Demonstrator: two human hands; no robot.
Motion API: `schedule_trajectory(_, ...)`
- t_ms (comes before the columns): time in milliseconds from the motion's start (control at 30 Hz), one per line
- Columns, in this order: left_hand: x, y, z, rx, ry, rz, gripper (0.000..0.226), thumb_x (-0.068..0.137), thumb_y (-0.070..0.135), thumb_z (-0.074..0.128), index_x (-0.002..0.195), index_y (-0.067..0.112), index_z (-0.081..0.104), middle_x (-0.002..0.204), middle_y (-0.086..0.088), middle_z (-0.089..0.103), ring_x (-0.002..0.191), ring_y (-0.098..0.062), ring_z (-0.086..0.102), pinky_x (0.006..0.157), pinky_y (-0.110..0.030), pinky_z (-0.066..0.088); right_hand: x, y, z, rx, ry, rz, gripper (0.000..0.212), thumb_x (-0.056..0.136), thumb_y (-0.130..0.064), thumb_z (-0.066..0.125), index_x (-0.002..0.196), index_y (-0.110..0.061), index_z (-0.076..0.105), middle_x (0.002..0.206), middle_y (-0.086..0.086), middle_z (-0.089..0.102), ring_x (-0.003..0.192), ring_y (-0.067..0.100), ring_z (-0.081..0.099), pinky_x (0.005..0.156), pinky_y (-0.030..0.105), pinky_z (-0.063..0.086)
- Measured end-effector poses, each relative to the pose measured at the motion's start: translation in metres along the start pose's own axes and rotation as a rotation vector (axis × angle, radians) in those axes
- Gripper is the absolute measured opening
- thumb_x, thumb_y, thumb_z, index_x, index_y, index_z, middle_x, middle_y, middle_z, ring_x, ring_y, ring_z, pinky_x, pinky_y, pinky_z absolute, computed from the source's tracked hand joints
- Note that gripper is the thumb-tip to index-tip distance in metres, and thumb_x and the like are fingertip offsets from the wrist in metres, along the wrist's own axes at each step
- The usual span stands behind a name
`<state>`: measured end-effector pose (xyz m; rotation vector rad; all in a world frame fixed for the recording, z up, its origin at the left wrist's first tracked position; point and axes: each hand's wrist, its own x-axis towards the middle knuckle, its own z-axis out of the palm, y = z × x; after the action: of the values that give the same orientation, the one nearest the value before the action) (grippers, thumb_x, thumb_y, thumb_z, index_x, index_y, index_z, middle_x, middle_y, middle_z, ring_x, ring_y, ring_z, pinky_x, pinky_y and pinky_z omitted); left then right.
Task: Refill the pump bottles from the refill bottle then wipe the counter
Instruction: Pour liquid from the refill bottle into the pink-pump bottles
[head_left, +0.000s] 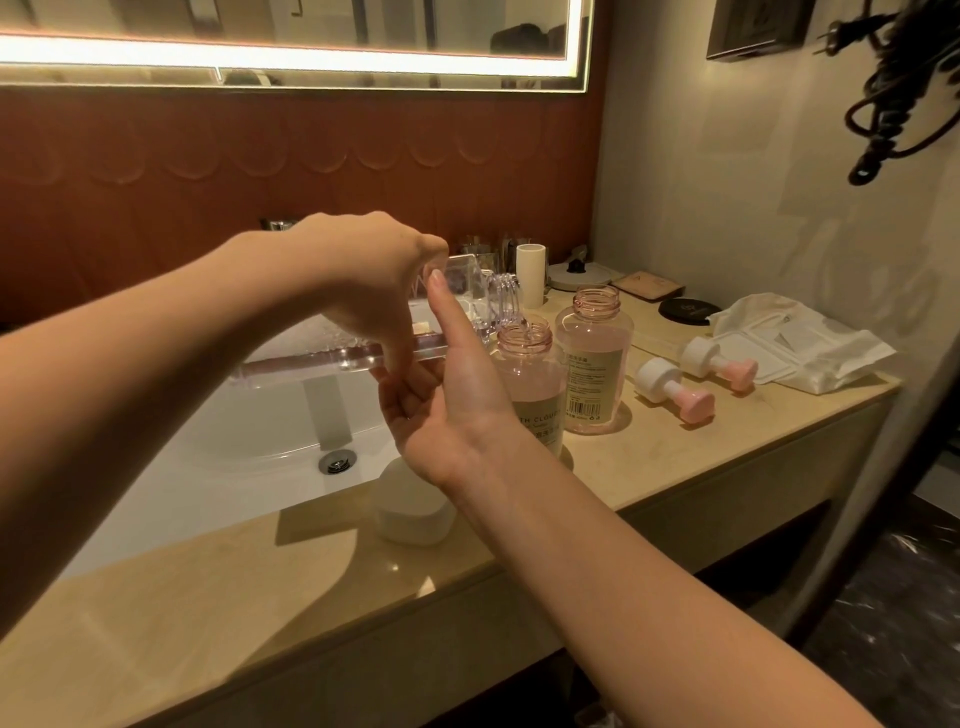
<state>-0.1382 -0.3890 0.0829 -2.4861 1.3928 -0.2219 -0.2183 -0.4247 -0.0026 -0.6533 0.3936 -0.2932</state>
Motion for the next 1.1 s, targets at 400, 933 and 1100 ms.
schedule_trajectory(400,-0.0011,0.0017,-0.0012,0.003,-0.002,0.000,0.101,0.055,0.044,0.087,0.139,0.023,0.035,0.121,-0.003,0.059,0.099,-0.023,0.057,0.077,-0.037,0.055,0.0006,0.0009,-0.0006,0.019,0.002,-0.001,0.045,0.076,-0.056,0.068,0.092,-0.014,0.063,0.084,0.005,0.059,0.084,0.014,0.048,0.069,0.019,0.042)
schedule_trajectory(933,-0.0018,0.0029,-0.0027,-0.005,0.001,0.001,0.094,0.057,0.043,0.086,0.135,0.023,0.038,0.108,-0.001,0.059,0.092,-0.021,0.056,0.068,-0.032,0.052,-0.0016,-0.0007,-0.0005,0.027,0.003,0.005,0.043,0.076,-0.055,0.069,0.089,-0.014,0.062,0.076,0.003,0.055,0.077,0.013,0.045,0.063,0.018,0.042)
schedule_trajectory(1100,-0.0022,0.0028,-0.0024,-0.007,0.000,0.000,0.097,0.057,0.044,0.086,0.137,0.023,0.036,0.109,0.000,0.058,0.092,-0.021,0.055,0.069,-0.032,0.052,-0.0007,-0.0007,-0.0009,0.022,0.007,0.007,0.045,0.075,-0.056,0.069,0.090,-0.014,0.062,0.080,0.004,0.056,0.083,0.014,0.046,0.070,0.019,0.042)
